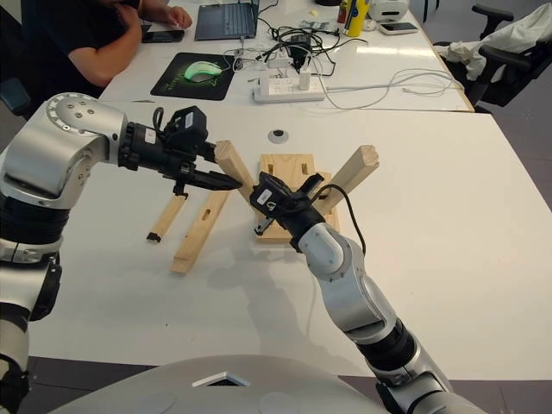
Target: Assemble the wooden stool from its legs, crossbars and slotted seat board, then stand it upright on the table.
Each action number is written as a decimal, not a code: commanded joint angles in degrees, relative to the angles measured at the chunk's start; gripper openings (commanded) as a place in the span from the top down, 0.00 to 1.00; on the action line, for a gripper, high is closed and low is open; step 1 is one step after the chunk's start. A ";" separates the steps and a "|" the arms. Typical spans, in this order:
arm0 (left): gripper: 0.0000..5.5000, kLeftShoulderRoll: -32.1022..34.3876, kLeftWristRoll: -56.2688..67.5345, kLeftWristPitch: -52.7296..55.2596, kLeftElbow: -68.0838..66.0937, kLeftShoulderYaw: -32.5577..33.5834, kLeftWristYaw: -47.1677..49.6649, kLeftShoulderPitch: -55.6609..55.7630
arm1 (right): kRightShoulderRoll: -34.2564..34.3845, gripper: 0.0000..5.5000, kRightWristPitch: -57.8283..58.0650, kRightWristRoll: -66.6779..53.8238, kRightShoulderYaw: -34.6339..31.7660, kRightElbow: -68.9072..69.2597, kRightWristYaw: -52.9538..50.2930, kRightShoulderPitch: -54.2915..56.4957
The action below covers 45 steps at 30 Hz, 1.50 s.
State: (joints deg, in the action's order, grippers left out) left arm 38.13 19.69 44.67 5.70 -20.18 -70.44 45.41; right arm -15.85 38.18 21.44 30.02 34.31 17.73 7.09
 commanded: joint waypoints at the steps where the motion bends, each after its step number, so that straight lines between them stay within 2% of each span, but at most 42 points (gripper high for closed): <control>1: 0.63 -3.52 1.10 2.21 1.80 -4.60 -0.63 -1.92 | 5.51 1.00 -2.63 -6.83 -3.10 -0.91 0.23 -1.25; 5: 0.63 -1.92 0.60 2.22 2.53 -4.00 -0.35 -3.59 | 12.30 1.00 -7.39 -16.00 -16.14 3.89 -2.27 5.43; 10: 0.63 -0.17 0.27 1.84 2.61 -3.64 0.00 -4.71 | 16.59 1.00 -0.35 -32.25 -36.45 4.50 -5.17 17.43; 15: 0.63 1.26 0.26 1.84 2.69 -3.21 0.39 -4.77 | 10.35 1.00 6.65 -45.84 -59.30 -2.14 -10.94 26.74; 20: 0.63 2.74 0.87 2.59 3.93 -2.31 0.79 -5.64 | 1.53 1.00 7.50 -49.03 -70.91 -10.81 -11.47 22.12; 21: 0.63 2.94 1.01 2.62 4.01 -2.31 0.83 -5.55 | 0.16 1.00 6.92 -48.74 -71.70 -12.36 -10.87 20.12; 24: 0.63 3.57 1.38 2.66 4.16 -2.44 0.76 -5.09 | -3.63 1.00 6.26 -44.11 -67.73 -14.38 -8.47 10.41; 28: 0.63 3.62 2.33 3.12 4.28 -3.31 0.97 -3.73 | -1.17 1.00 6.71 -43.44 -64.31 -9.91 -8.85 3.51; 30: 0.63 3.74 2.59 3.08 4.23 -3.68 0.94 -3.31 | -0.24 1.00 6.98 -44.22 -65.08 -8.51 -9.87 2.96; 32: 0.63 3.86 2.83 3.20 4.40 -3.74 1.02 -3.37 | 0.87 1.00 8.63 -48.26 -69.59 -10.41 -11.40 5.05; 34: 0.63 3.96 3.01 3.29 4.67 -3.69 1.53 -3.87 | 4.82 1.00 12.64 -60.43 -75.21 -12.68 -14.30 10.80; 36: 0.63 4.00 3.08 3.16 4.79 -3.79 1.96 -4.36 | 8.44 1.00 16.36 -73.01 -77.22 -13.34 -17.43 14.39; 38: 0.63 3.96 3.38 3.41 5.12 -3.76 2.57 -5.08 | 12.92 1.00 16.55 -85.27 -75.47 -12.41 -22.97 17.58; 41: 0.63 3.54 3.38 3.45 5.27 -4.14 3.54 -5.89 | 19.66 1.00 12.46 -103.44 -68.33 -9.44 -32.66 21.74; 45: 0.63 3.37 3.15 3.38 5.37 -4.33 4.25 -6.50 | 20.05 1.00 4.47 -121.27 -64.74 -8.29 -41.00 23.85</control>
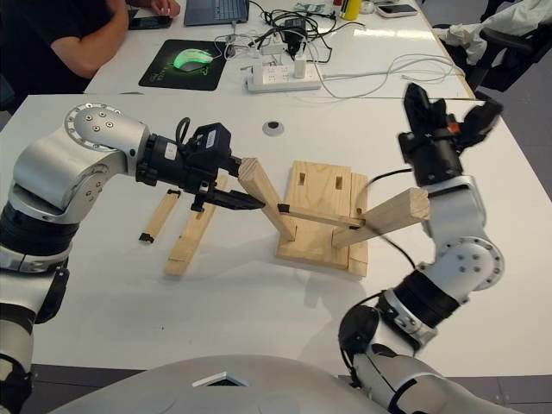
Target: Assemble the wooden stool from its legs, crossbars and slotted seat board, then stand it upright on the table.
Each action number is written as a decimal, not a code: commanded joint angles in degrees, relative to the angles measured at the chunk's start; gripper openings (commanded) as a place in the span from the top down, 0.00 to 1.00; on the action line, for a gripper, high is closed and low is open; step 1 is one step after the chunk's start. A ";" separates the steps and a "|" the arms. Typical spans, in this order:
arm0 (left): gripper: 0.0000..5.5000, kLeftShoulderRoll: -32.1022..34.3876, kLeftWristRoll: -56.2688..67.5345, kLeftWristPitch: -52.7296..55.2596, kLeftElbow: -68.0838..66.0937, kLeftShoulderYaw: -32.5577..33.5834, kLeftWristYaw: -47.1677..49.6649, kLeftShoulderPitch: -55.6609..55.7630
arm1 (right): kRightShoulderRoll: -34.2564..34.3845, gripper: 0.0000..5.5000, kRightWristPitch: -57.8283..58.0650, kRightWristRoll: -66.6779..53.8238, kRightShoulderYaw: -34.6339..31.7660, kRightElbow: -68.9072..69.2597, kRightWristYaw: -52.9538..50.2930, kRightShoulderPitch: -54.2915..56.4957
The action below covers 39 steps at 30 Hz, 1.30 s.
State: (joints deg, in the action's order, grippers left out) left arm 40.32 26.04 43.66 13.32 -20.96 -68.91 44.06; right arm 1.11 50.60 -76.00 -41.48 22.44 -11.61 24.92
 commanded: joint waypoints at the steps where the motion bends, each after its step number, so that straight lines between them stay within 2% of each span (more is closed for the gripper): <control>1: 0.63 1.34 -3.23 4.33 -2.25 -3.48 2.76 -5.36 | 1.93 1.00 -10.18 -27.32 6.27 3.29 -13.10 6.72; 4: 0.63 2.13 -3.23 4.16 -2.05 -2.72 3.21 -6.94 | -3.37 1.00 -15.46 -35.51 1.70 -0.33 -14.64 10.02; 6: 0.63 2.75 -3.09 4.20 -1.73 -2.06 3.81 -8.37 | -6.81 1.00 -16.97 -36.91 -1.38 -3.56 -14.46 12.53; 8: 0.63 3.15 -2.97 4.24 -1.56 -1.61 4.58 -9.30 | -9.02 1.00 -15.77 -36.98 -1.70 -5.74 -13.56 14.03; 15: 0.63 3.40 -2.98 3.59 -2.38 -1.82 5.51 -9.59 | -5.63 1.00 -14.39 -36.99 -3.48 -6.08 -14.00 19.89; 17: 0.63 3.52 -3.12 3.40 -2.61 -2.00 5.51 -9.55 | -4.84 1.00 -11.50 -36.99 -0.62 -4.41 -13.51 18.11; 20: 0.63 3.13 -3.10 3.79 -2.42 -2.30 5.49 -8.90 | -3.77 1.00 -7.11 -36.98 7.75 -1.11 -13.51 10.34; 24: 0.63 2.02 -3.59 3.62 -2.78 -3.64 4.70 -6.99 | -8.39 1.00 -4.46 -36.75 18.67 1.45 -13.46 1.14; 28: 0.63 1.79 -3.78 3.43 -3.17 -3.79 3.56 -5.45 | -11.82 1.00 -6.80 -33.89 22.09 2.43 -10.70 -1.37; 34: 0.63 1.45 -3.72 3.03 -4.21 -2.76 2.62 -4.09 | -12.74 1.00 -12.78 -32.78 24.72 3.41 -7.84 -3.44; 39: 0.63 1.29 -0.13 6.12 -1.26 2.26 2.83 -0.20 | -13.98 1.00 -13.93 -27.00 26.89 2.55 -3.29 -9.48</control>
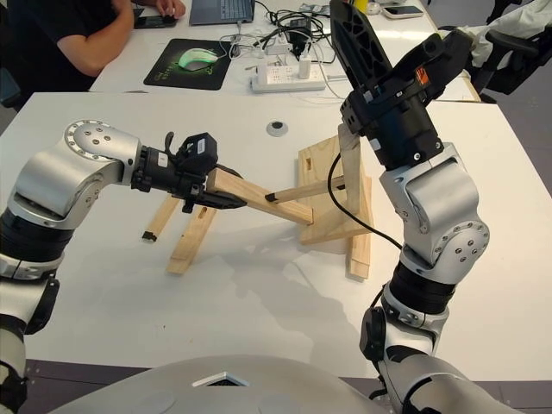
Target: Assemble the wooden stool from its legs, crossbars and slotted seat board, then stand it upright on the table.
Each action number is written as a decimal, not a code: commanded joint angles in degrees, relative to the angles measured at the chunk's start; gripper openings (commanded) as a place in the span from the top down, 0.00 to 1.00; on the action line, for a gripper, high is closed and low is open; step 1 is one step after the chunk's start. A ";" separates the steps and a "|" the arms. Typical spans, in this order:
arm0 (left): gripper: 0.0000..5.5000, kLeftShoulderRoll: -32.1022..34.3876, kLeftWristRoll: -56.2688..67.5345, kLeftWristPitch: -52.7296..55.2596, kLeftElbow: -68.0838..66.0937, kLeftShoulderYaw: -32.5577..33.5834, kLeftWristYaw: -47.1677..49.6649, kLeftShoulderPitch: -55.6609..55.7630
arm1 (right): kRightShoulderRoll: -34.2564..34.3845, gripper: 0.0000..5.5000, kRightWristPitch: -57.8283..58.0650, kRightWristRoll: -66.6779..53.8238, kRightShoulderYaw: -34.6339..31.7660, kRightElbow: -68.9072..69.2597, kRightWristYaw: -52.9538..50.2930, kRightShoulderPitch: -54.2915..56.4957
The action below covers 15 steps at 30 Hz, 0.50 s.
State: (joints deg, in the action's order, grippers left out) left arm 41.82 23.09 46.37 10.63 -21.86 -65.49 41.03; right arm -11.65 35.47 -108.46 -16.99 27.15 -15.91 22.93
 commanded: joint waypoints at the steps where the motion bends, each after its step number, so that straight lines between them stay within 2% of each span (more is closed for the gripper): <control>1: 0.63 -0.35 3.52 4.01 1.77 4.37 -0.43 3.51 | -1.48 1.00 1.10 6.55 2.81 -2.42 2.00 -8.67; 8: 0.63 -1.21 6.26 6.74 1.27 12.15 0.90 7.04 | -2.87 1.00 -0.42 11.22 4.77 -3.38 6.79 -13.45; 15: 0.63 -1.66 7.17 7.99 3.36 13.32 2.13 5.61 | -2.58 1.00 -1.57 12.02 5.39 -4.40 8.57 -13.14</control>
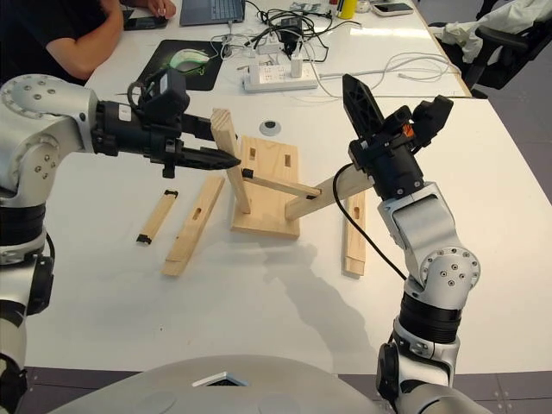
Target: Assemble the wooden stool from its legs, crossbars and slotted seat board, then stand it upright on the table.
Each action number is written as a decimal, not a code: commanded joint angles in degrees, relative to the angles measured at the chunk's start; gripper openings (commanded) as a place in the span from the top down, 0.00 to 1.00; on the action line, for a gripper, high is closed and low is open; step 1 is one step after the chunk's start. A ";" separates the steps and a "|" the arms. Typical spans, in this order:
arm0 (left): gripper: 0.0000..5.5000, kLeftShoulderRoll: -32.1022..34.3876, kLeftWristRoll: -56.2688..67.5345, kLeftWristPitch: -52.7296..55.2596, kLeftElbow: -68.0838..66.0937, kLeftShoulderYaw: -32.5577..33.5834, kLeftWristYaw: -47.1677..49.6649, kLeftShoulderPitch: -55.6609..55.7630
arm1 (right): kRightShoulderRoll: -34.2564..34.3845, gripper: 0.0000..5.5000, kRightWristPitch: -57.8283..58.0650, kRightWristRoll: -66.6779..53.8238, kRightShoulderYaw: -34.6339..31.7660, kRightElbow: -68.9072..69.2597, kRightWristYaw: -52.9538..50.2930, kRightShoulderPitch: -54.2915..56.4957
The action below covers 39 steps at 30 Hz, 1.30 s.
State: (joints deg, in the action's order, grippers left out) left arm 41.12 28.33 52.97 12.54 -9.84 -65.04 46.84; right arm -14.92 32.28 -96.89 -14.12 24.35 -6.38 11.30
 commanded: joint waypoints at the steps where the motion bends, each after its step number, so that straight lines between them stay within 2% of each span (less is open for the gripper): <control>1: 0.63 -1.23 2.30 1.80 2.13 1.25 2.01 -0.94 | 1.22 1.00 1.17 -0.74 2.41 -1.45 -1.36 -0.86; 8: 0.63 -1.24 3.05 2.68 4.39 1.80 4.61 -5.16 | 5.79 1.00 -2.29 -8.37 4.17 0.20 -6.13 4.83; 14: 0.63 0.53 3.28 2.28 5.79 3.31 6.16 -9.31 | 5.29 1.00 -4.75 -14.46 2.34 0.89 -8.95 9.98; 19: 0.63 1.03 3.61 1.97 6.23 3.88 7.14 -10.43 | 9.49 1.00 -7.77 -16.10 -4.90 0.71 -10.25 17.25; 22: 0.63 1.02 3.79 1.98 6.67 4.11 7.78 -10.97 | 9.74 1.00 -8.18 -16.10 -10.80 -0.83 -11.46 21.94; 28: 0.63 2.26 4.13 1.92 8.12 5.23 9.10 -14.59 | -0.15 1.00 -0.45 -16.09 -17.75 -9.12 -10.27 21.01; 32: 0.63 3.32 4.03 1.49 9.14 5.21 9.60 -17.56 | -10.15 1.00 2.23 -12.73 -19.96 -16.84 -6.84 18.36; 33: 0.63 3.53 3.99 1.40 9.52 5.36 9.88 -18.22 | -13.17 1.00 3.73 -8.37 -19.36 -19.54 -4.31 16.90; 35: 0.63 3.89 4.11 1.26 9.74 5.64 10.21 -18.85 | -19.24 1.00 7.29 5.02 -13.67 -20.71 3.09 11.55; 39: 0.63 4.45 4.12 0.93 9.43 5.73 10.32 -19.06 | -19.24 1.00 7.62 18.94 -5.43 -14.45 6.32 5.18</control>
State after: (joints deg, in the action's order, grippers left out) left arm 44.09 32.63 52.16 22.96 -3.76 -55.15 29.30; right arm -34.59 39.19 -83.82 -24.12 5.39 -1.28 19.52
